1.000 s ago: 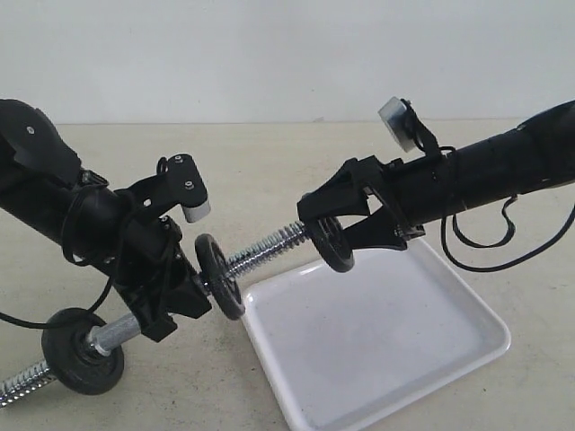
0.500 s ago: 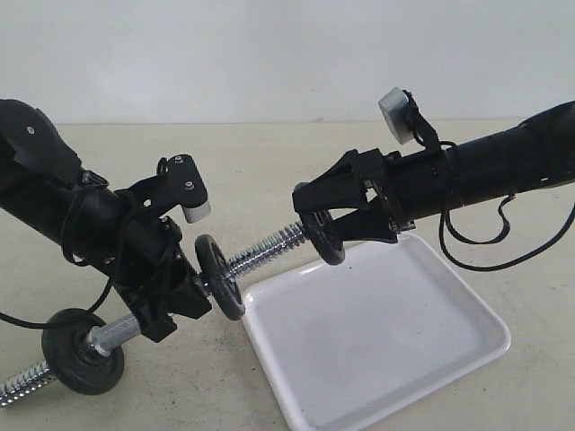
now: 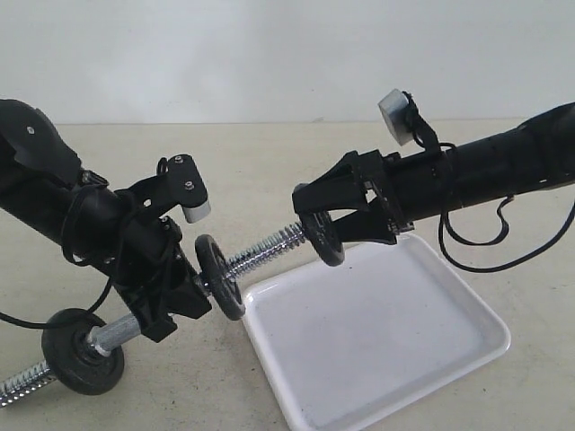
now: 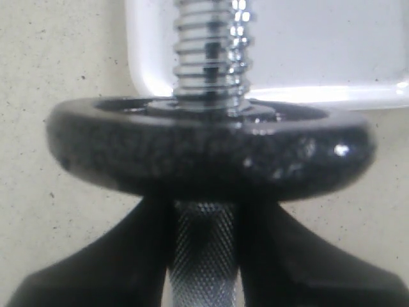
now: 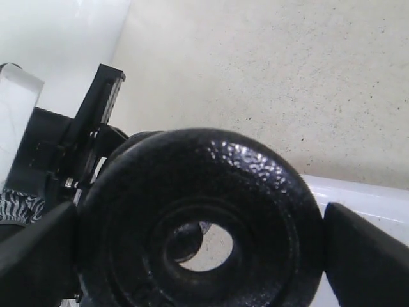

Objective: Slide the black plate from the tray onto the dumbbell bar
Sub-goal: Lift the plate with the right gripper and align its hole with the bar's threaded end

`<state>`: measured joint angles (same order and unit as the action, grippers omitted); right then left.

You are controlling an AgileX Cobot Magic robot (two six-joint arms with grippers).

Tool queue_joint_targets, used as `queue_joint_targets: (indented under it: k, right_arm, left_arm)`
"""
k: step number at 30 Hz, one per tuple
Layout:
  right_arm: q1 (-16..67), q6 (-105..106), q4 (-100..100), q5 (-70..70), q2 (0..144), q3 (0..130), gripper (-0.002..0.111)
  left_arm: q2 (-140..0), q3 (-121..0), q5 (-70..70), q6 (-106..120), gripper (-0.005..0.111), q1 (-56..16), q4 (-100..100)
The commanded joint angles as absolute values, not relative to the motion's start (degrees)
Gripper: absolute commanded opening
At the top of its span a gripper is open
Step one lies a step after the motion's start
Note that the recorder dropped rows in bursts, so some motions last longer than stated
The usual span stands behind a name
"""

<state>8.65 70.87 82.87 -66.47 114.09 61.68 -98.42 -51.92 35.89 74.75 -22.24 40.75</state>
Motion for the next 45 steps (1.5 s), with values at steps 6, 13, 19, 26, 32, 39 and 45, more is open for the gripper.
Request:
queue_joint_targets:
  k: [6, 13, 19, 26, 32, 39, 45]
  right_arm:
    - [11.2, 72.7, 85.9, -70.0, 114.5, 62.0, 0.000]
    - [11.4, 72.5, 86.4, -70.0, 114.4, 62.0, 0.000]
    - [11.4, 72.5, 86.7, -70.0, 114.0, 62.0, 0.000]
    - [10.9, 71.5, 86.7, -70.0, 112.5, 62.9, 0.000]
    - [10.8, 71.3, 86.7, -70.0, 112.5, 63.0, 0.000]
    - [10.5, 70.2, 84.6, -70.0, 112.5, 63.0, 0.000]
    - [10.3, 69.6, 83.7, -70.0, 112.3, 63.0, 0.000]
  left_arm:
    - [-96.3, -53.0, 36.1, 74.9, 0.004, -22.5, 45.6]
    - [-96.3, -53.0, 36.1, 74.9, 0.004, -22.5, 45.6]
    - [-96.3, -53.0, 36.1, 74.9, 0.004, -22.5, 45.6]
    - [-96.3, -53.0, 36.1, 74.9, 0.004, -22.5, 45.6]
    - [-96.3, -53.0, 36.1, 75.0, 0.004, -22.5, 45.1]
    - [-96.3, -53.0, 35.8, 75.0, 0.004, -22.5, 45.1]
    - [-96.3, -53.0, 35.8, 75.0, 0.004, -22.5, 45.1]
